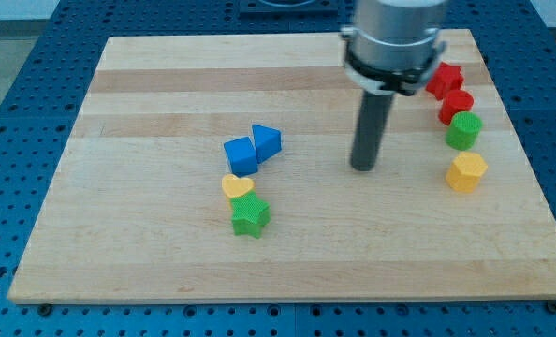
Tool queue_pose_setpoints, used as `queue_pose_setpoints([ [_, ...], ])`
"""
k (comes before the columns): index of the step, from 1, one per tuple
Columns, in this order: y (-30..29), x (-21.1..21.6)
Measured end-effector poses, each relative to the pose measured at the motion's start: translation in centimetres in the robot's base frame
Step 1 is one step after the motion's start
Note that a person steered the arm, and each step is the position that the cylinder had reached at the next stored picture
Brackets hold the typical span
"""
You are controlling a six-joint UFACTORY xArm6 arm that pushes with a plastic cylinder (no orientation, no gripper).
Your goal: Place your arm between the blue blocks
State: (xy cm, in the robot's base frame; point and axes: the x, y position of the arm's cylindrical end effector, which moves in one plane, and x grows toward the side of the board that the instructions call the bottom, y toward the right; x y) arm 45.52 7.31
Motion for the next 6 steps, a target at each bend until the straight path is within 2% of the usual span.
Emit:
queue_pose_setpoints([
  [2,-5.9,-8.2],
  [3,-10.9,-9.0],
  [4,-16.2,-7.1],
  [6,-16.7,-7.0],
])
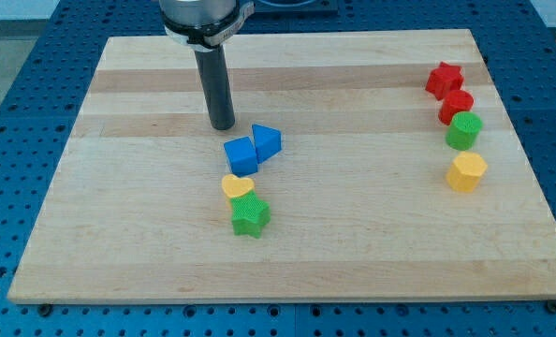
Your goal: Place your arm between the blue blocks
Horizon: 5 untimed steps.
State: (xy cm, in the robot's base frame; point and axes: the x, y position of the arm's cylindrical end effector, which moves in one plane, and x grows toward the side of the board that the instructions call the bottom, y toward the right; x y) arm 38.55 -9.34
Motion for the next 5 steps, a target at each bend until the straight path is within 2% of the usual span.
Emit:
queue_pose_setpoints([
  [1,0.1,0.2],
  [2,2.5,3.3],
  [3,3.0,4.4],
  [5,12.0,6.4],
])
